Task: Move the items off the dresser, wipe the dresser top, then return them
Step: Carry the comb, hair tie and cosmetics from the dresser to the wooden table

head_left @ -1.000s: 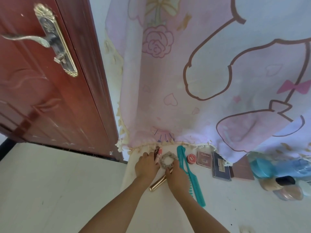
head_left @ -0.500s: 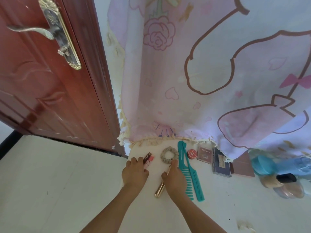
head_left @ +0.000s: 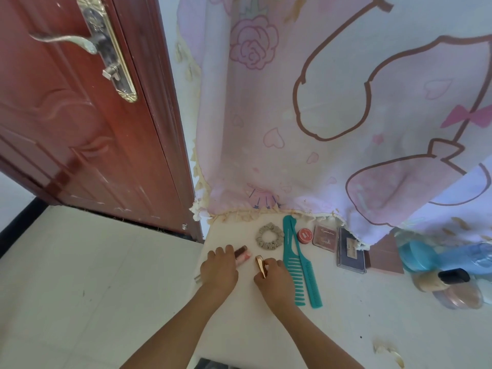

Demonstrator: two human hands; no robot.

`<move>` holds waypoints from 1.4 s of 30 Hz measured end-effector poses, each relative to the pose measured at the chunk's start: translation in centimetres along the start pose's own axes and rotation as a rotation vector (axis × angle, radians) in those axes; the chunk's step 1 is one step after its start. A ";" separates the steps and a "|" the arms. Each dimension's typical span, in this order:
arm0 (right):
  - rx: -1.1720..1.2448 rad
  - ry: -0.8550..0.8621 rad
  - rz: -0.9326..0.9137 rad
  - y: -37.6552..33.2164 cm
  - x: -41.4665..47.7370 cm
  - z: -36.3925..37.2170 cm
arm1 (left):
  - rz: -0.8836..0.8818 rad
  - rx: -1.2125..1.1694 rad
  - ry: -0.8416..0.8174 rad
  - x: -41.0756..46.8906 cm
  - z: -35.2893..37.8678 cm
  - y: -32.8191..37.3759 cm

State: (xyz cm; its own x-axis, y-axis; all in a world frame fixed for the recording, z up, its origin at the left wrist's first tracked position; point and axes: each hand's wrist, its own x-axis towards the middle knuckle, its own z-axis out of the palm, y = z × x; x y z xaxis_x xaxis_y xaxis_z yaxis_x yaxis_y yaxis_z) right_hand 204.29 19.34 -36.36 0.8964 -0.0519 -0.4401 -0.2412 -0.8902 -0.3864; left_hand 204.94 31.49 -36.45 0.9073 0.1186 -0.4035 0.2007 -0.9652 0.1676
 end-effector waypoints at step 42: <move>0.070 -0.227 -1.106 -14.6 -13.3 4.7 | -0.934 -0.374 0.612 -26.1 0.6 -14.7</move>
State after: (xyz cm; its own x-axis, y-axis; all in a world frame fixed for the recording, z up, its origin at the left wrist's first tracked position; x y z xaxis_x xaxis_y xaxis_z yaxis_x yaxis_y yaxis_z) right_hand 194.13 35.13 -28.65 0.5442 0.8381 0.0368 0.6157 -0.3692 -0.6961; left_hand 178.12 42.44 -28.90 0.3566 0.9338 -0.0275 0.8851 -0.3283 0.3300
